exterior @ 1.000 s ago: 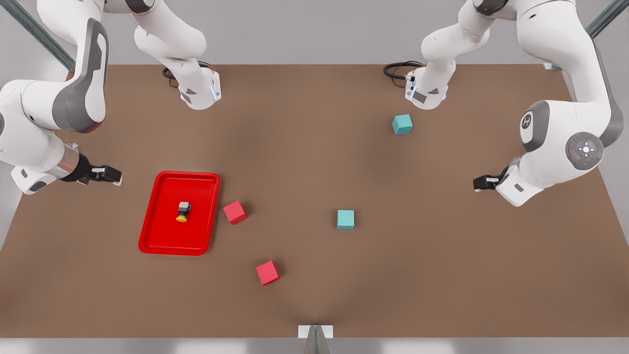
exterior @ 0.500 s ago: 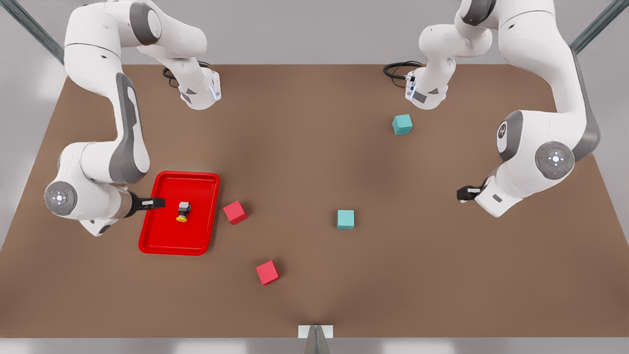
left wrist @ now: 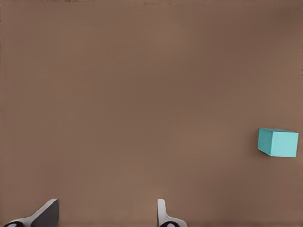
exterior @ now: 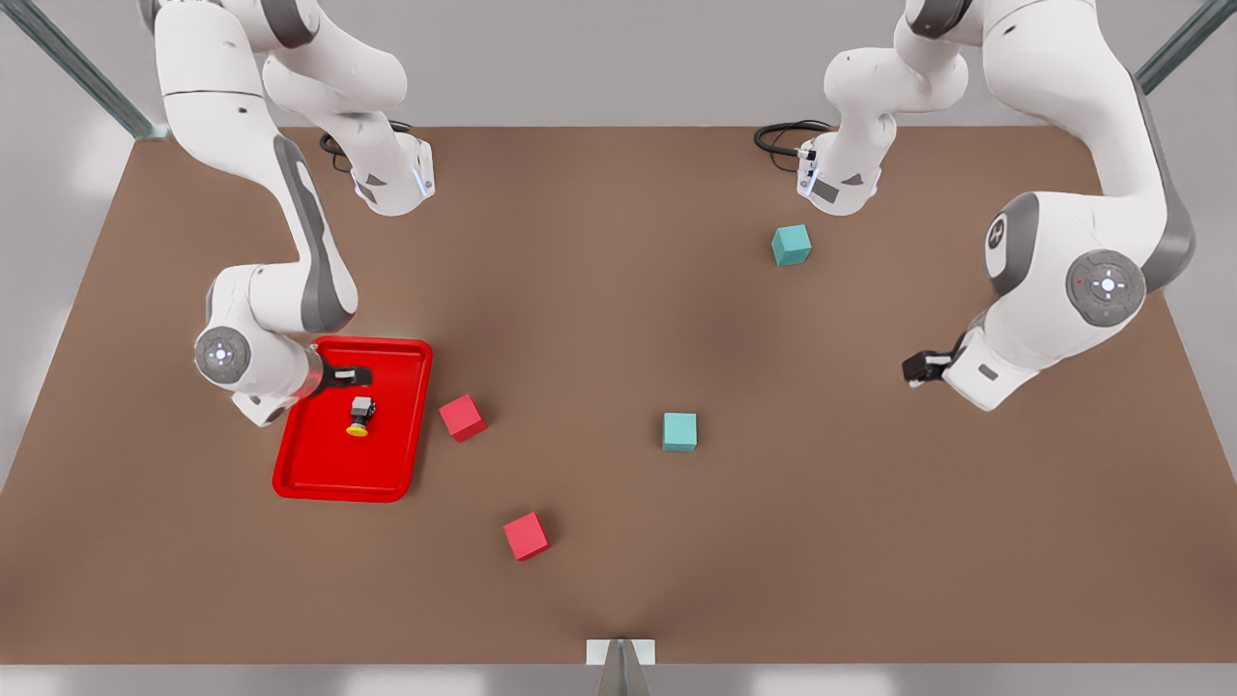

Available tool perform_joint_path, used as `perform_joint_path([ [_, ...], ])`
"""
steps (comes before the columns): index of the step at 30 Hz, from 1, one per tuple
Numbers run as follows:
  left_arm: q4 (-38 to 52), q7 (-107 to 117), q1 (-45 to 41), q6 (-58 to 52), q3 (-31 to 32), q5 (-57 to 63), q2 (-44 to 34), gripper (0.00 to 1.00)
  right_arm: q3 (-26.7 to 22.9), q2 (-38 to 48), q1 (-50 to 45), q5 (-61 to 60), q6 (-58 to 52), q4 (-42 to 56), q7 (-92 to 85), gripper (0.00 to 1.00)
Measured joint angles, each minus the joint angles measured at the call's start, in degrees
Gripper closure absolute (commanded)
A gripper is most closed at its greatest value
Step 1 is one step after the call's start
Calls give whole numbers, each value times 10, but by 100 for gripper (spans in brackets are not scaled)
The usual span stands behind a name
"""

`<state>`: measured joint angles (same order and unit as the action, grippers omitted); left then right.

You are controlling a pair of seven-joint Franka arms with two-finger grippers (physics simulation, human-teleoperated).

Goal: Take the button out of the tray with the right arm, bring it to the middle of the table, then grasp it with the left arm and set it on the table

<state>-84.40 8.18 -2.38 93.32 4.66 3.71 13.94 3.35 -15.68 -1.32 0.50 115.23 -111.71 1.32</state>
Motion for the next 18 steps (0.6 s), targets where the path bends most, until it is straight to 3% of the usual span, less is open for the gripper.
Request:
perform_joint_path([
  [18,24,7,-2,-42,0,-1,-2,0,-1,-108,16,30,147,-4,72,0],
])
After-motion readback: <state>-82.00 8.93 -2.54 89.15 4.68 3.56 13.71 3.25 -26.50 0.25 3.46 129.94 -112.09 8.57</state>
